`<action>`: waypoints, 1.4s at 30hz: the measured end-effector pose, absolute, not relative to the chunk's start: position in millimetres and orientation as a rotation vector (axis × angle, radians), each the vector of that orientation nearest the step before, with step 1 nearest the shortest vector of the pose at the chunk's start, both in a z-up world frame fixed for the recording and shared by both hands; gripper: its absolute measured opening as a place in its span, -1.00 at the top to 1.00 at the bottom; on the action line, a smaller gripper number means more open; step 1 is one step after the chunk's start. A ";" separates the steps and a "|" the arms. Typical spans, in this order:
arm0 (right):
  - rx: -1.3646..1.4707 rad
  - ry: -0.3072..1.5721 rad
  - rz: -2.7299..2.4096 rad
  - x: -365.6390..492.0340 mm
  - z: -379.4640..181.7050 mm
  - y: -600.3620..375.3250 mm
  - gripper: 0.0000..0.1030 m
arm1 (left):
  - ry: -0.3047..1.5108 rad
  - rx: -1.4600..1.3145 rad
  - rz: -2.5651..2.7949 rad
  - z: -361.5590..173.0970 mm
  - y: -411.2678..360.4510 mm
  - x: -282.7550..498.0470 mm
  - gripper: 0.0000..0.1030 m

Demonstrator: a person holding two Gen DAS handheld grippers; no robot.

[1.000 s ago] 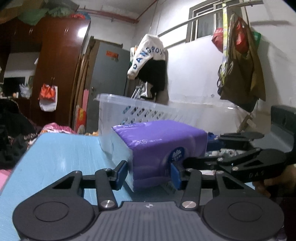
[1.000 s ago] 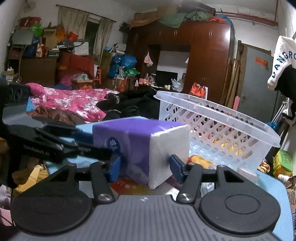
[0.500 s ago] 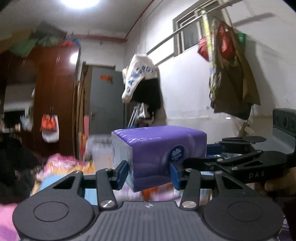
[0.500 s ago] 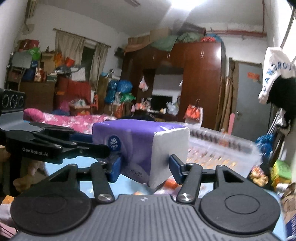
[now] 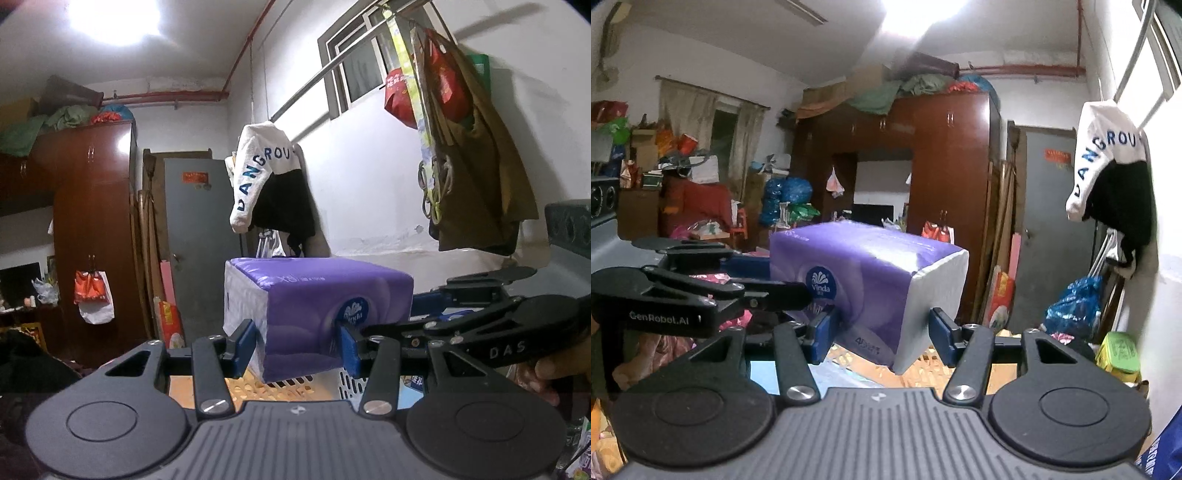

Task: Organize objects
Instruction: 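Carry the tissue pack over the white basket and open both tools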

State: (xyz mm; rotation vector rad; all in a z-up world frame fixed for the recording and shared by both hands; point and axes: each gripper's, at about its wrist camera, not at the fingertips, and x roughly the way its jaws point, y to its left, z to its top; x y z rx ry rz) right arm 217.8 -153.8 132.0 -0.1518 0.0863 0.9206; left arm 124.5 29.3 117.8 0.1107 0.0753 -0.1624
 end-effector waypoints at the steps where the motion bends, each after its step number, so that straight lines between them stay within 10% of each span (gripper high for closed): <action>1: -0.148 0.098 0.921 223.9 129.7 -153.2 -0.13 | 0.083 0.111 -0.164 117.9 30.6 129.3 0.00; 25: -0.247 0.488 0.833 307.5 75.2 -118.5 -0.15 | 0.406 -0.005 -0.114 72.1 64.9 257.8 -0.04; 31: -0.233 0.364 0.769 285.8 86.6 -141.5 -0.98 | 0.238 0.022 -0.015 90.1 66.6 201.2 -0.64; 42: 0.020 0.320 0.801 190.1 37.4 -262.1 -1.00 | 0.302 -0.078 -0.105 25.7 73.6 73.3 -0.74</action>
